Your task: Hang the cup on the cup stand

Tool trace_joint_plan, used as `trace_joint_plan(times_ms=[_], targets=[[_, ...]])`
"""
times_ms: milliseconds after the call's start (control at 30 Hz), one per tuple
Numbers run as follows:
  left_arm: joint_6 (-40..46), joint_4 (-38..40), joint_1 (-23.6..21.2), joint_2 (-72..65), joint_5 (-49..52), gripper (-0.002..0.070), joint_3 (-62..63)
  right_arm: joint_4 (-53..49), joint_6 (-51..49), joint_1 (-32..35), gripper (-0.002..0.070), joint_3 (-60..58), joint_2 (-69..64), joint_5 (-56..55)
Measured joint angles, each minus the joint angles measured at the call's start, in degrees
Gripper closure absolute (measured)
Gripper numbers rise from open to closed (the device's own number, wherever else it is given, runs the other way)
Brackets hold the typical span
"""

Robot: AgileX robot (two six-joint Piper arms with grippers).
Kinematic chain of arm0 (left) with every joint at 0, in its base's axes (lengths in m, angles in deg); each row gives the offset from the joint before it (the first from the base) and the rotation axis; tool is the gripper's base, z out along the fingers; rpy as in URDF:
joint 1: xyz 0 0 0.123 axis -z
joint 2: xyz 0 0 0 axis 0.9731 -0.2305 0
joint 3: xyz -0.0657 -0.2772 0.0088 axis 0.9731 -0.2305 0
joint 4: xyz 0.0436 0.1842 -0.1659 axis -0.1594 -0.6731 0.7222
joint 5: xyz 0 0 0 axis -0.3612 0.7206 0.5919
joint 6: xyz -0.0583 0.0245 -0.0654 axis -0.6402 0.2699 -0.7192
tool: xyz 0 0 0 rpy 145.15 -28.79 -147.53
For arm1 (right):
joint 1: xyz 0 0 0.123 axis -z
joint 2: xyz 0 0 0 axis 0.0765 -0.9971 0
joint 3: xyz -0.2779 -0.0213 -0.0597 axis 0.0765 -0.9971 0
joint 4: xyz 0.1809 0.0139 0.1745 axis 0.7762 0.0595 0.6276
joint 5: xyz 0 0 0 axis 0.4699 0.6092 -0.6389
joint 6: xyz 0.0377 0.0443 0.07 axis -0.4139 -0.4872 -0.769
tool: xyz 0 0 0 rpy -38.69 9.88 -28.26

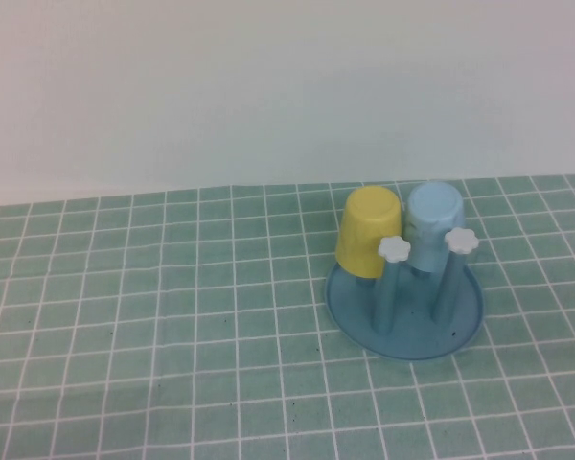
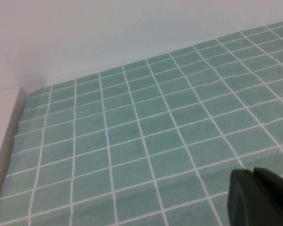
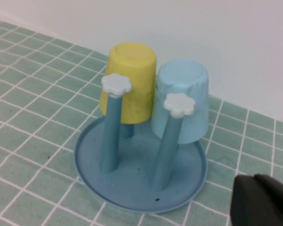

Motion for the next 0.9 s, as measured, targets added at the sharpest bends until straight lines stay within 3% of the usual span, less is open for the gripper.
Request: trace_joint_plan(times_ms=[633,900], targets=[[0.00,-0.15,0.00,0.00,0.00,0.0675,0.00,0.00,-0.63,0.00,0.0678,0.00,0.57,0.12],[0.00,-0.15,0.00,0.00,0.00,0.0675,0.00,0.00,-0.75,0.82,0.0678,0.00,9.90,0.52]])
